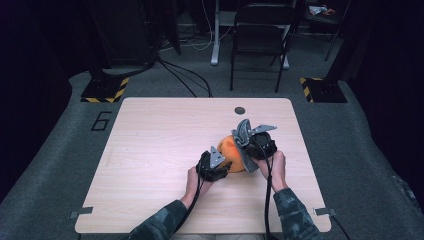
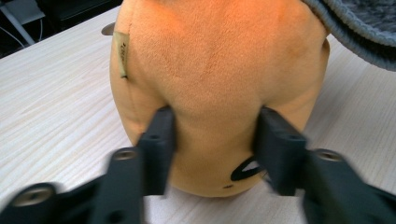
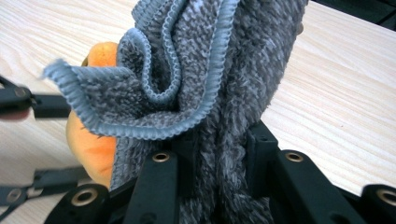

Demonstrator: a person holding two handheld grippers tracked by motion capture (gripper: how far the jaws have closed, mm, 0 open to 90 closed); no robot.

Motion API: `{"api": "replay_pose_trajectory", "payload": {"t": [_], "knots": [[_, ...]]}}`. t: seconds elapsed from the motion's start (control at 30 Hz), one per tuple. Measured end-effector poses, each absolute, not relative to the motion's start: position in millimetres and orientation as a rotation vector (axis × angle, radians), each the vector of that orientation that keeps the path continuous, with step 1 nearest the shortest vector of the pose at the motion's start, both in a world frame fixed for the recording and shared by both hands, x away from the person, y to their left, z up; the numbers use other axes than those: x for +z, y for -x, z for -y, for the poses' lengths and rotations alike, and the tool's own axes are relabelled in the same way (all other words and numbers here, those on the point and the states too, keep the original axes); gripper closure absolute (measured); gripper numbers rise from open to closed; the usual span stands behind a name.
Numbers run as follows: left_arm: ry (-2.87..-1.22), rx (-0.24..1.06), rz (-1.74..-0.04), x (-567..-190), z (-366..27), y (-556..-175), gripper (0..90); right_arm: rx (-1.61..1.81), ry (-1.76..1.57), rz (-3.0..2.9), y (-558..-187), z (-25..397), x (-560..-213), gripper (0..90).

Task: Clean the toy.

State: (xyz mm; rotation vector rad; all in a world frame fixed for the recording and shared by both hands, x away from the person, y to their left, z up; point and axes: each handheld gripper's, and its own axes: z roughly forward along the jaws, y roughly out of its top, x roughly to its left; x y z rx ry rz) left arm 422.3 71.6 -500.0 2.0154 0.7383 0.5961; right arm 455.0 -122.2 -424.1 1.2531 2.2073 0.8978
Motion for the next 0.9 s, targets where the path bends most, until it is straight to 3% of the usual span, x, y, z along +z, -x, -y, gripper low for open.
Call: {"api": "replay_pose_trajectory", "payload": {"t": [0.13, 0.3, 0.9], "knots": [[-2.023, 0.601, -0.719, -499.8, -71.3, -423.4, 66.4, 0.899, -1.257, -2.195, -454.1, 122.9, -425.5, 70.6], [-2.012, 0.603, -0.692, -495.1, -72.1, -422.6, 73.3, 0.911, -1.248, -2.171, -454.2, 125.9, -423.5, 70.5], [-2.097, 0.587, -0.621, -449.8, -92.6, -422.8, 77.7, 1.017, -1.236, -2.063, -439.1, 148.2, -388.2, 70.3]]}}
